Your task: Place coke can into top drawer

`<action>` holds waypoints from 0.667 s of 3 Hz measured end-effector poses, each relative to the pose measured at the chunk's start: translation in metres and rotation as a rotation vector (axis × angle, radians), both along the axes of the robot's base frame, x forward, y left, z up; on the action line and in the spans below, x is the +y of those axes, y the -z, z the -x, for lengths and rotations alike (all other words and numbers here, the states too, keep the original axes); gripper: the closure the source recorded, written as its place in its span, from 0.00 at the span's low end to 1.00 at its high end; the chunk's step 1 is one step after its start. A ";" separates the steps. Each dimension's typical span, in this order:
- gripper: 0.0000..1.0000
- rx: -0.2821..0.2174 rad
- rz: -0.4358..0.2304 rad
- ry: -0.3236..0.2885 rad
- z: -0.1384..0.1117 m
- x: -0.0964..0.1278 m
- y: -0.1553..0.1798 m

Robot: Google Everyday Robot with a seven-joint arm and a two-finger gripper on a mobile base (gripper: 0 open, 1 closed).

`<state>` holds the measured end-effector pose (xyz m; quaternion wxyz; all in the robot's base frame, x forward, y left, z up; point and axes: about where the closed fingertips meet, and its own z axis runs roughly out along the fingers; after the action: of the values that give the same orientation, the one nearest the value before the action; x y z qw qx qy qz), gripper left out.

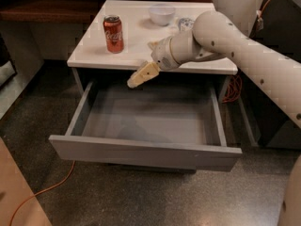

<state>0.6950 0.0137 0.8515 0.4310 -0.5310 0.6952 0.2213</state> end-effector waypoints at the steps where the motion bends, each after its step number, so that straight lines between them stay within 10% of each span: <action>1: 0.00 0.062 -0.096 0.085 -0.018 -0.006 -0.018; 2: 0.00 0.083 -0.149 0.117 -0.038 -0.004 -0.038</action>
Offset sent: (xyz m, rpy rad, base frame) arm 0.0660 -0.0084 0.0724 0.2151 0.0925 -0.1593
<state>0.7332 0.0092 0.8898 0.4526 -0.4463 0.7237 0.2687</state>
